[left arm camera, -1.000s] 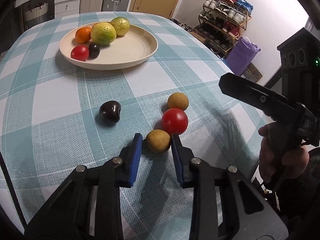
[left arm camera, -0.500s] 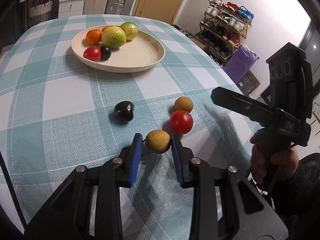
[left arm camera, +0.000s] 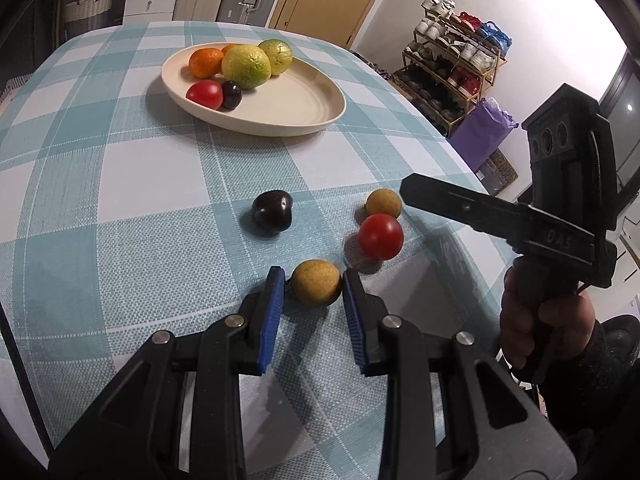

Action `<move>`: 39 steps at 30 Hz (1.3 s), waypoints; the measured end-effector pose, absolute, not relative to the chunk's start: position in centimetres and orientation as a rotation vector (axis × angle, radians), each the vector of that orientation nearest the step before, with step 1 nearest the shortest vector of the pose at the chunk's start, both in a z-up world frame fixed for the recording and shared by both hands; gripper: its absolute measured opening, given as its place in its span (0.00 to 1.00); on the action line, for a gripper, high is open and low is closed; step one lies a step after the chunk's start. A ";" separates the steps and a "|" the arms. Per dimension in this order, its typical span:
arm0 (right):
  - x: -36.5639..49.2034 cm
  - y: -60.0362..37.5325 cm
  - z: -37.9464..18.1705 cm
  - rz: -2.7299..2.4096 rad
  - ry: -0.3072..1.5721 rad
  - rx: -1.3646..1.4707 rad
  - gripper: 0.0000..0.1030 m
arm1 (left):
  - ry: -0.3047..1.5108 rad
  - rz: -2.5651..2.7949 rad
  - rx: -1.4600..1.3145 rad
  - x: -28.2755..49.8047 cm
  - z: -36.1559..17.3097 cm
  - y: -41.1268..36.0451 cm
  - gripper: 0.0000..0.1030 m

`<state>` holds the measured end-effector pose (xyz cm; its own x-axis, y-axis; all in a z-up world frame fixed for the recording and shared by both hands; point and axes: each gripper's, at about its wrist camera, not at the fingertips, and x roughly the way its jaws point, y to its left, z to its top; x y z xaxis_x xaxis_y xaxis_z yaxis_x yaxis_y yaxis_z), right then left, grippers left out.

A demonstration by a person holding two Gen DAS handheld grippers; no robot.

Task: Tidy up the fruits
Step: 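Grasp a second brown round fruit with the right gripper while the left gripper holds its fruit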

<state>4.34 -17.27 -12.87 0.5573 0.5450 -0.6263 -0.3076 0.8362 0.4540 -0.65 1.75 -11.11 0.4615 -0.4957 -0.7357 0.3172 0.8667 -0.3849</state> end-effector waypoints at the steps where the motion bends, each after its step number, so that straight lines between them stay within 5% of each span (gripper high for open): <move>1: 4.4 -17.1 -12.9 0.511 0.845 0.306 0.78 | 0.972 -0.503 -0.206 -0.7 -11.1 1.8 0.26; 20: 5.5 -16.1 -14.3 0.493 0.936 0.347 0.28 | 0.949 -0.511 -0.235 -0.7 -10.6 2.9 0.26; 39: 6.2 -17.5 -11.8 0.543 0.816 0.381 0.28 | 0.909 -0.457 -0.286 2.6 -7.9 5.3 0.26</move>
